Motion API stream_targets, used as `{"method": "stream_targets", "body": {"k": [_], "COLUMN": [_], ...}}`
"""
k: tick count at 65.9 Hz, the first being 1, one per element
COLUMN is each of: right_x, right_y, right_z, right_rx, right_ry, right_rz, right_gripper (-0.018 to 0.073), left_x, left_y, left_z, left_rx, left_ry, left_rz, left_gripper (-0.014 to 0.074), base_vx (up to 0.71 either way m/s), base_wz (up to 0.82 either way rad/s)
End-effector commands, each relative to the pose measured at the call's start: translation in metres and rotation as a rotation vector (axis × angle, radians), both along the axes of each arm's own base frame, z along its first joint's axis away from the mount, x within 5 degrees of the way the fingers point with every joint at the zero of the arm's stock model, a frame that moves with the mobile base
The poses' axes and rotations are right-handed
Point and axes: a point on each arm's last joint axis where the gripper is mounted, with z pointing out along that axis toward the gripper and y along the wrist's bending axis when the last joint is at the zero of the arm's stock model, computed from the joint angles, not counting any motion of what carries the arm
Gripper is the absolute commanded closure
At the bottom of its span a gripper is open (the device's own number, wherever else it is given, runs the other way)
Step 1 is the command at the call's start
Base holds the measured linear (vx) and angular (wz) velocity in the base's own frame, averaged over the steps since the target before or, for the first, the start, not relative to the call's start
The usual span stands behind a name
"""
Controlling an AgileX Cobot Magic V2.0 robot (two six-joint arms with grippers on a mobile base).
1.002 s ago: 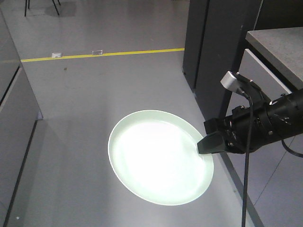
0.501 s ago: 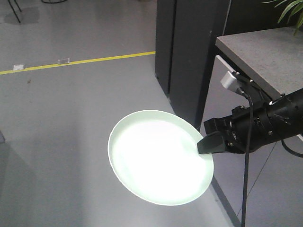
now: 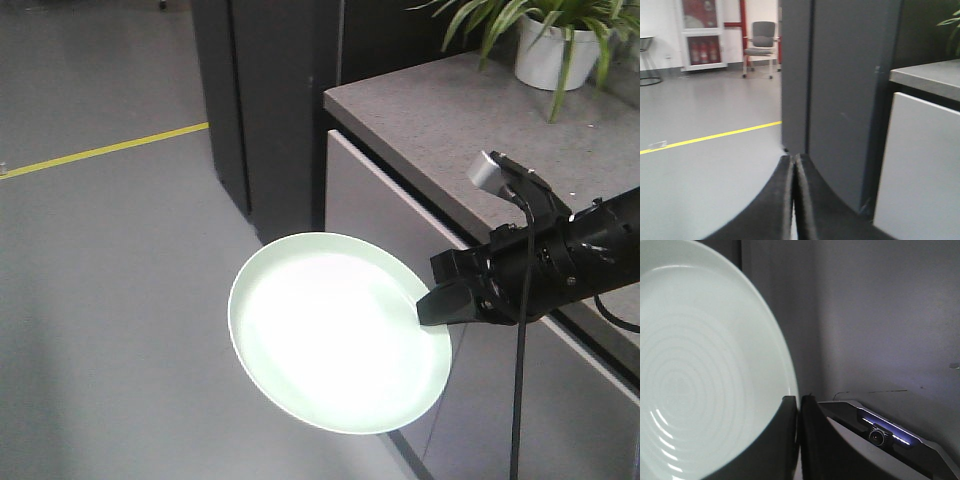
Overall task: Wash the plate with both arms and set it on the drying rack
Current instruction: 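Keep holding the plate while the base drives toward the sink counter, then hold the plate over the sink while the base aligns with it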
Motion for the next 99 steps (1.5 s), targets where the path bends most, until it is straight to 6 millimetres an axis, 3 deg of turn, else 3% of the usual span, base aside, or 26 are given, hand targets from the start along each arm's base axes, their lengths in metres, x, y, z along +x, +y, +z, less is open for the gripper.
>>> {"method": "stream_targets", "body": {"k": [1,53,99], "right_x": [-0.0023,-0.0023,-0.0023], "right_y": [0.0021,0.0021,0.0021], "right_z": [0.0189,0.0189,0.0189], "right_rx": [0.054,0.054,0.054], "right_ry": [-0.061,-0.061,-0.061], "right_rz": [-0.009,-0.009,-0.009], "right_gripper": [0.0568,0.0568,0.0568], "left_x": [-0.0022,-0.0022,-0.0022], "left_y": [0.0001,0.0001,0.0001], "left_z": [0.0152,0.0152,0.0152], "left_rx": [-0.008,-0.008,-0.008], "left_ry": [-0.114,-0.114,-0.114], "left_rz": [-0.001,-0.001,-0.001], "left_gripper": [0.0603,0.0603,0.0603], "base_vx": [0.16,0.14,0.07], "base_wz": [-0.56,-0.55,-0.34]}}
